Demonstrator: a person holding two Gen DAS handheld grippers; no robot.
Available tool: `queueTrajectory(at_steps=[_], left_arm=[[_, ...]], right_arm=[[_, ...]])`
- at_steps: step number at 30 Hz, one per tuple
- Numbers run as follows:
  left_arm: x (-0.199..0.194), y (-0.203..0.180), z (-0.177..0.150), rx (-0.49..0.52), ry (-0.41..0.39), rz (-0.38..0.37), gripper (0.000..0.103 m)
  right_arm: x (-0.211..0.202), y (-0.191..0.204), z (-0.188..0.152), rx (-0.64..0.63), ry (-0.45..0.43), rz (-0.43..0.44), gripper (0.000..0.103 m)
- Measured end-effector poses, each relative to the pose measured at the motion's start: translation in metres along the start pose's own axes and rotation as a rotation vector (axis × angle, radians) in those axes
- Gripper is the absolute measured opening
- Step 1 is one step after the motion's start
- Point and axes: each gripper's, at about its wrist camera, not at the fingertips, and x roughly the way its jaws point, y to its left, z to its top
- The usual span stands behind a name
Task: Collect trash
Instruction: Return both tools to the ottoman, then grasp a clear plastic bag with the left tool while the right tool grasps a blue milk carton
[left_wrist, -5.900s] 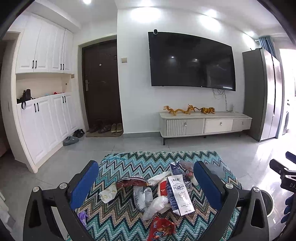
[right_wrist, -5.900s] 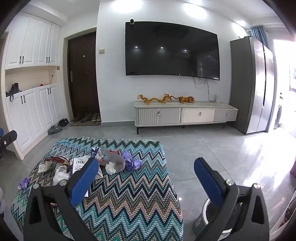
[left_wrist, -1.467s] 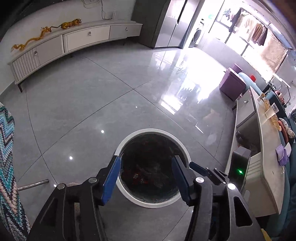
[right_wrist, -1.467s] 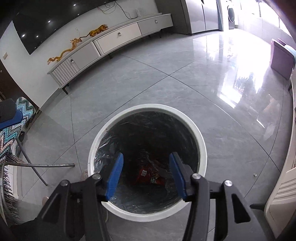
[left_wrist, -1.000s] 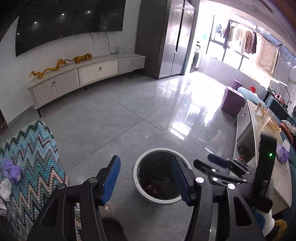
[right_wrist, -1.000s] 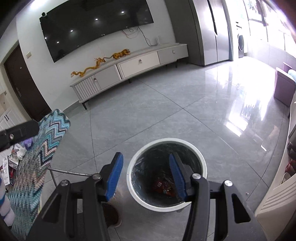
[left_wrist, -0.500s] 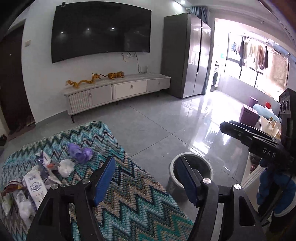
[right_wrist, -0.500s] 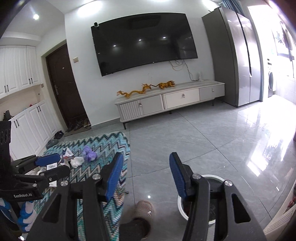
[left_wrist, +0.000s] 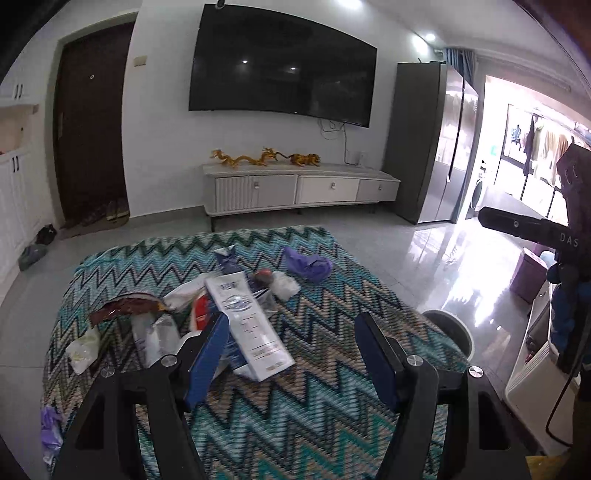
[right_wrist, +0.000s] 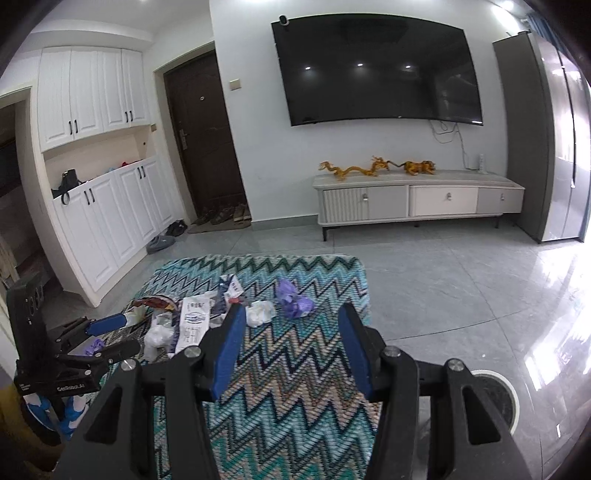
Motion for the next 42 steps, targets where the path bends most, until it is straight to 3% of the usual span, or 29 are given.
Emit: queueTrajectory(at_steps=[8, 18, 26, 32, 37, 42], left_arm=[[0.022, 0.064, -0.023, -0.028, 0.078, 0.003, 0.067], [0.063, 0.096, -0.035, -0.03, 0.161, -0.049, 0.061], [0.084, 0.094, -0.043, -0.024, 0.196, -0.115, 0.049], [0.087, 0.096, -0.048, -0.044, 0.211, -0.15, 0.035], [0.087, 0.088, -0.053, -0.03, 0.218, -0.15, 0.025], [0.077, 0.08, -0.056, -0.041, 0.209, -0.138, 0.024]], right_arm=[[0.088, 0.046, -0.005, -0.043, 0.185, 0.174, 0.05], [0.186, 0.083, -0.019, -0.051, 0.383, 0.301, 0.05], [0.232, 0.1, -0.033, -0.04, 0.467, 0.315, 0.057], [0.251, 0.11, -0.038, -0.055, 0.502, 0.289, 0.061], [0.263, 0.112, -0.043, -0.047, 0.528, 0.272, 0.062], [0.269, 0.114, -0.047, -0.025, 0.547, 0.286, 0.062]])
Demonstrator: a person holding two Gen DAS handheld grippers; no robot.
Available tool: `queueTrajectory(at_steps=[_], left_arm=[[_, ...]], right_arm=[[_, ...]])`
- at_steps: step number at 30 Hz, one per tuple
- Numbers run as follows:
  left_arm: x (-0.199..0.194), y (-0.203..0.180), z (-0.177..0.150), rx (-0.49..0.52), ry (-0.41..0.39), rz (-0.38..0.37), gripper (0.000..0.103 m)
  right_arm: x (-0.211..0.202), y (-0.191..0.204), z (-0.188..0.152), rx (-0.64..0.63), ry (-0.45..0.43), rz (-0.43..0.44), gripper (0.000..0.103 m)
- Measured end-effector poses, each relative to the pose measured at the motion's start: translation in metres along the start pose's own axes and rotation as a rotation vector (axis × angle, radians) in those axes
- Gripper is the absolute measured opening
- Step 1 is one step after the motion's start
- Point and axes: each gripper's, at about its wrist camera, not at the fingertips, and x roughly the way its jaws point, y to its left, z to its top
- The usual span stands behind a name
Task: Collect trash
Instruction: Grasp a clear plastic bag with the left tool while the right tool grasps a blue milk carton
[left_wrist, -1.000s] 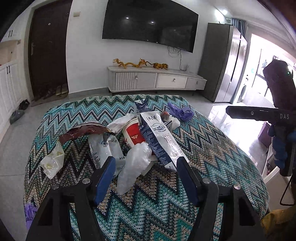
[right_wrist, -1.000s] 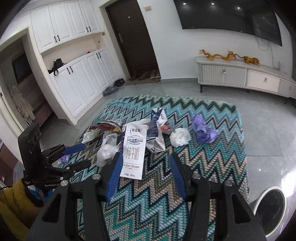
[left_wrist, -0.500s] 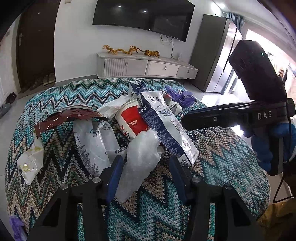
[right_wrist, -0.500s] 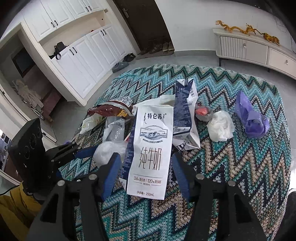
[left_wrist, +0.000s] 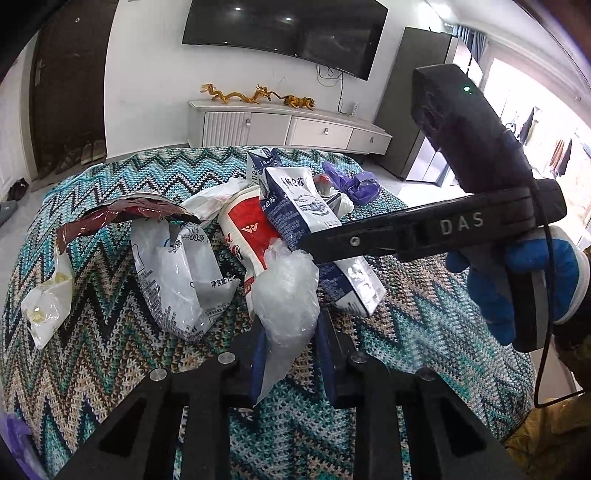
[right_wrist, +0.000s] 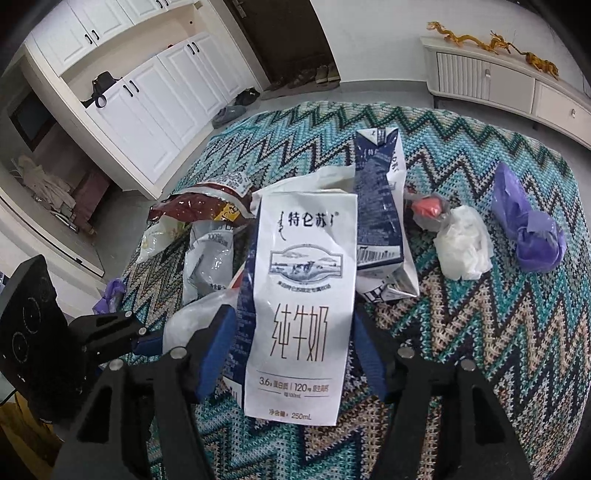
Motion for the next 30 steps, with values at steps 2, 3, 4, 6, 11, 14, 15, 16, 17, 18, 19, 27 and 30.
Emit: queueTrajectory(at_steps=[2, 3, 4, 6, 11, 14, 15, 16, 17, 18, 19, 27, 30], left_arm=[[-0.006, -0.002, -0.003, -0.005, -0.005, 0.0, 0.024], [-0.009, -0.003, -0.004, -0.007, -0.008, -0.001, 0.024], [-0.012, -0.005, -0.006, -0.01, -0.011, -0.002, 0.024], [-0.017, -0.006, -0.009, -0.014, -0.014, 0.0, 0.024], [-0.031, -0.011, -0.016, -0.034, -0.027, 0.003, 0.024], [-0.041, -0.013, -0.02, -0.047, -0.043, 0.014, 0.024], [-0.043, -0.012, -0.019, -0.052, -0.049, 0.018, 0.023], [-0.047, -0.012, -0.021, -0.057, -0.055, 0.022, 0.023], [-0.051, -0.012, -0.023, -0.061, -0.061, 0.025, 0.023], [-0.054, -0.012, -0.025, -0.065, -0.067, 0.029, 0.024], [-0.057, -0.012, -0.026, -0.07, -0.073, 0.032, 0.024], [-0.082, -0.005, -0.042, -0.109, -0.111, 0.06, 0.024], [-0.089, -0.001, -0.046, -0.126, -0.124, 0.071, 0.023]], right_arm=[[0.0, -0.003, -0.001, 0.012, 0.005, 0.009, 0.061], [0.001, -0.003, -0.002, 0.015, 0.009, 0.009, 0.061], [0.001, -0.004, -0.004, 0.016, 0.011, 0.009, 0.057], [-0.002, -0.006, -0.008, 0.025, 0.014, 0.023, 0.046], [-0.013, -0.008, -0.015, 0.027, -0.006, 0.05, 0.039], [-0.021, -0.004, -0.019, 0.01, -0.028, 0.069, 0.028], [-0.026, -0.002, -0.019, 0.004, -0.039, 0.084, 0.021], [-0.029, 0.001, -0.019, -0.011, -0.047, 0.08, 0.018], [-0.032, 0.004, -0.02, -0.029, -0.05, 0.075, 0.017], [-0.035, 0.008, -0.021, -0.041, -0.051, 0.075, 0.015], [-0.037, 0.01, -0.021, -0.051, -0.052, 0.076, 0.014], [-0.044, 0.035, -0.031, -0.128, -0.069, 0.104, 0.011], [-0.05, 0.046, -0.033, -0.168, -0.083, 0.12, 0.011]])
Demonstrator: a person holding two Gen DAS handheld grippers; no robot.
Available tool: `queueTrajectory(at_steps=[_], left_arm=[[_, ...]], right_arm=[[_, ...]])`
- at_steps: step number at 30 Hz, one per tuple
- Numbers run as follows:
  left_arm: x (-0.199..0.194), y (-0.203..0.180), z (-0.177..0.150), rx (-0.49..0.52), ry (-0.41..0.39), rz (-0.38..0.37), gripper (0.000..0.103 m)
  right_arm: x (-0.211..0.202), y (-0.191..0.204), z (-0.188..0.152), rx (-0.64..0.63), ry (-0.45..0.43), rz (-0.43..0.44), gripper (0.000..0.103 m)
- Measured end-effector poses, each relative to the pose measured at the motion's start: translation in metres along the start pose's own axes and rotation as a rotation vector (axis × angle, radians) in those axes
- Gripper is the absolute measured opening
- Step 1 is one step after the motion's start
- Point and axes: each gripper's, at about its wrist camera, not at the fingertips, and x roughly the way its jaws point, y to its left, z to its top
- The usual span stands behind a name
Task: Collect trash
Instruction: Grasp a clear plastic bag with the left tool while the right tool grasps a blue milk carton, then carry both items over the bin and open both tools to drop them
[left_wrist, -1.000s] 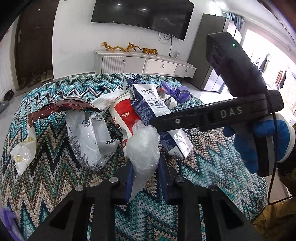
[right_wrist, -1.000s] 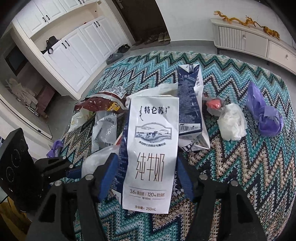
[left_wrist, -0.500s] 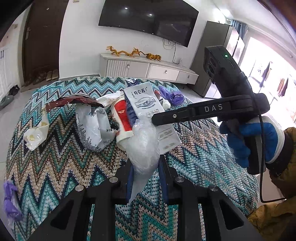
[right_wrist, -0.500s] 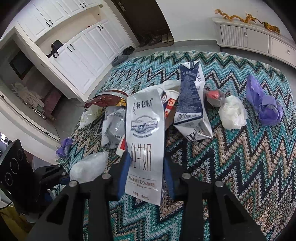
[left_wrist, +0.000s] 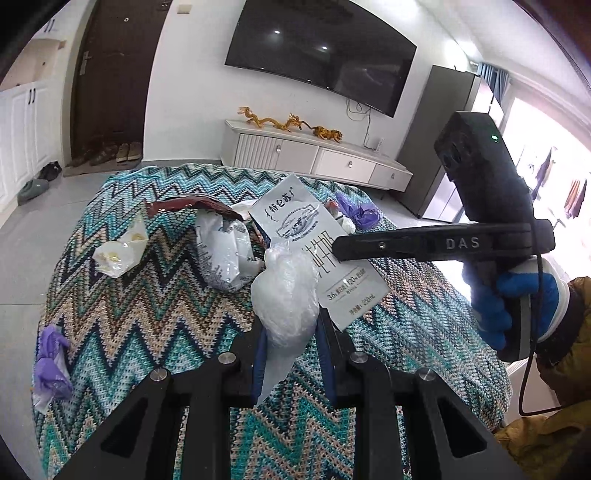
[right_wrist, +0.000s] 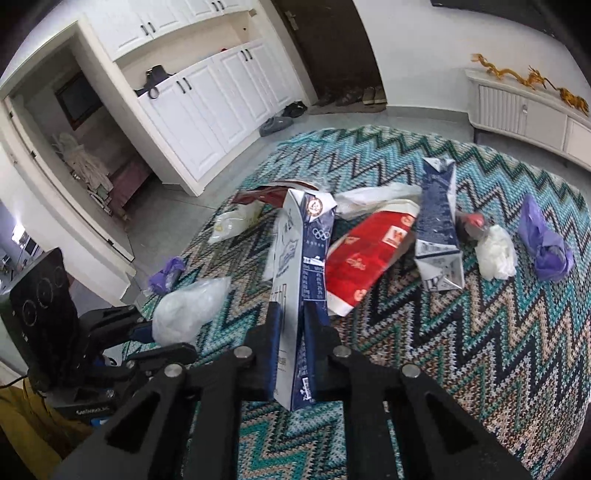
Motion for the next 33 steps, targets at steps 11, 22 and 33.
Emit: queueTrajectory(at_steps=[11, 22, 33], left_arm=[[-0.009, -0.005, 0.013, -0.012, -0.02, 0.039, 0.023], [0.005, -0.05, 0.047, 0.048, -0.019, 0.014, 0.023], [0.069, -0.19, 0.102, 0.249, 0.038, -0.146, 0.023]], right_arm=[[-0.04, 0.006, -0.003, -0.029, -0.104, -0.007, 0.011], [-0.138, -0.028, -0.013, 0.018, -0.299, -0.085, 0.011], [-0.281, -0.123, -0.093, 0.202, -0.488, -0.319, 0.011]])
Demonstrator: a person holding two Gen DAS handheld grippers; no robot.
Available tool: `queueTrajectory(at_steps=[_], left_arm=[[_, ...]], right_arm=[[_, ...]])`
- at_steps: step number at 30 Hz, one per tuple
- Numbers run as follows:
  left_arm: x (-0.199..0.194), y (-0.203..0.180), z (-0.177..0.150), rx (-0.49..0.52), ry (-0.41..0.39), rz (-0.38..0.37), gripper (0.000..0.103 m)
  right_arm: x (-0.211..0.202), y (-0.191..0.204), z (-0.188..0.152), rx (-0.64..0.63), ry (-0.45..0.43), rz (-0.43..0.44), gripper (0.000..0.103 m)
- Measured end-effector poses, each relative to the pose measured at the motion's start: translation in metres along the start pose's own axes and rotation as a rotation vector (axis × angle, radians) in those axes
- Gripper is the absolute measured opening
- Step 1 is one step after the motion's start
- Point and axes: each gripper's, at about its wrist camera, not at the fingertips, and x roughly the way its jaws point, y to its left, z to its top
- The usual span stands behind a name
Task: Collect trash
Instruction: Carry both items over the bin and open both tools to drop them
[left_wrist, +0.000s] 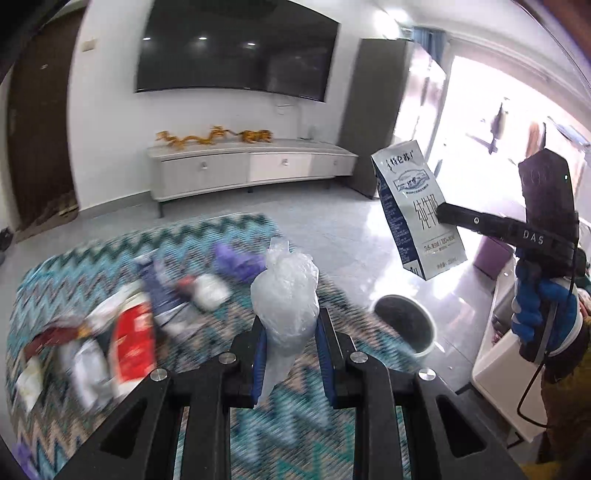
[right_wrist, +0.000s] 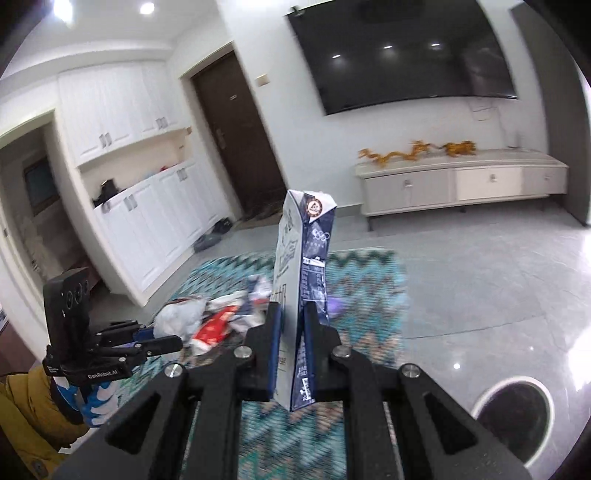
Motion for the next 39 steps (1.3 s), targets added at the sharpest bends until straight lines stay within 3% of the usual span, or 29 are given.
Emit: queueTrajectory(at_steps=[6, 9, 13, 19, 24, 29, 31, 39], left_arm=[[0.085, -0.089, 0.047, 0.088, 0.085, -0.125, 0.023], [0.136, -0.135, 0.059, 0.113, 0.144, -0.178, 0.023], [0.2, -0.185, 0.062, 0.128, 0.225, -0.238, 0.023], [0.282, -0.231, 0.059, 0.11, 0.321, -0.281, 0.024], [0.334, -0.245, 0.046, 0.068, 0.392, -0.295, 0.026], [0.369, -0.247, 0.036, 0.015, 0.44, -0.304, 0.044], [0.371, -0.245, 0.034, 0.002, 0.44, -0.296, 0.056], [0.338, -0.243, 0.036, 0.019, 0.371, -0.292, 0.058]], right_arm=[[-0.053, -0.104, -0.029, 0.117, -0.024, -0.242, 0.011], [-0.064, -0.151, -0.055, 0.183, 0.0, -0.364, 0.011], [-0.061, -0.207, -0.088, 0.277, 0.048, -0.458, 0.011], [-0.04, -0.274, -0.134, 0.392, 0.109, -0.507, 0.011], [-0.017, -0.306, -0.164, 0.465, 0.149, -0.527, 0.011], [0.002, -0.334, -0.184, 0.512, 0.17, -0.543, 0.013], [0.007, -0.337, -0.19, 0.511, 0.184, -0.558, 0.014], [-0.005, -0.319, -0.18, 0.469, 0.169, -0.604, 0.016]])
